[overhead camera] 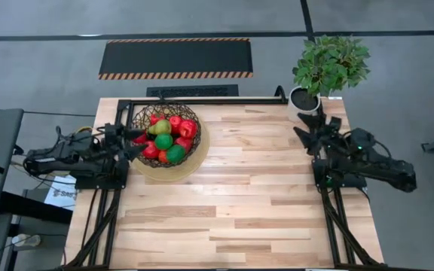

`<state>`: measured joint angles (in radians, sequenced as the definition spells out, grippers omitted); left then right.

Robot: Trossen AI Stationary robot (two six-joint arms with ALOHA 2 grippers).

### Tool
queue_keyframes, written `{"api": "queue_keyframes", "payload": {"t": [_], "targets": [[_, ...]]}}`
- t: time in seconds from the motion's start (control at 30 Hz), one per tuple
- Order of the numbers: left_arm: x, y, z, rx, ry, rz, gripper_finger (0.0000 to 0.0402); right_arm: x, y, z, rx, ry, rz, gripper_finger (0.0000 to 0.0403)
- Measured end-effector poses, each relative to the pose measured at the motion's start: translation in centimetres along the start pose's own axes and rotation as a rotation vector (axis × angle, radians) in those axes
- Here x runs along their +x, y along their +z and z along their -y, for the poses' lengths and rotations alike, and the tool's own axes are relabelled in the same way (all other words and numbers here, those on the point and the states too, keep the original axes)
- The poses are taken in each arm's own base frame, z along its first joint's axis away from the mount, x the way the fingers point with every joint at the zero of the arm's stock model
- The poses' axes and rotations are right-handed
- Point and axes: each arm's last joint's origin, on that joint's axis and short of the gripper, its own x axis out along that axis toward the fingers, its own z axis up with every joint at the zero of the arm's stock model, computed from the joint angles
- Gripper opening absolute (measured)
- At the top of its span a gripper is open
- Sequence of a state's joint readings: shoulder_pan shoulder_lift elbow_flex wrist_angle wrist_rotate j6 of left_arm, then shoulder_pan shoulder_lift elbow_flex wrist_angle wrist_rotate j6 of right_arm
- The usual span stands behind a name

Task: Build produce basket
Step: Return to Home Position

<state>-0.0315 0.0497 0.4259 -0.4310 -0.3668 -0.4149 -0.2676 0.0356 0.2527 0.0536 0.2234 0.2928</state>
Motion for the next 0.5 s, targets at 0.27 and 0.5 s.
{"api": "queue_keyframes", "payload": {"t": [0.27,0.5], "targets": [[0.0,0.0,0.1,0.013,-0.04,-0.017,0.033,0.3,-4.3,0.3,0.086,0.118,0.147,0.0397],[0.0,-0.1,0.1,0.068,-0.03,-0.016,0.033,1.0,-5.2,0.1,0.003,-0.05,0.101,0.0399]]}}
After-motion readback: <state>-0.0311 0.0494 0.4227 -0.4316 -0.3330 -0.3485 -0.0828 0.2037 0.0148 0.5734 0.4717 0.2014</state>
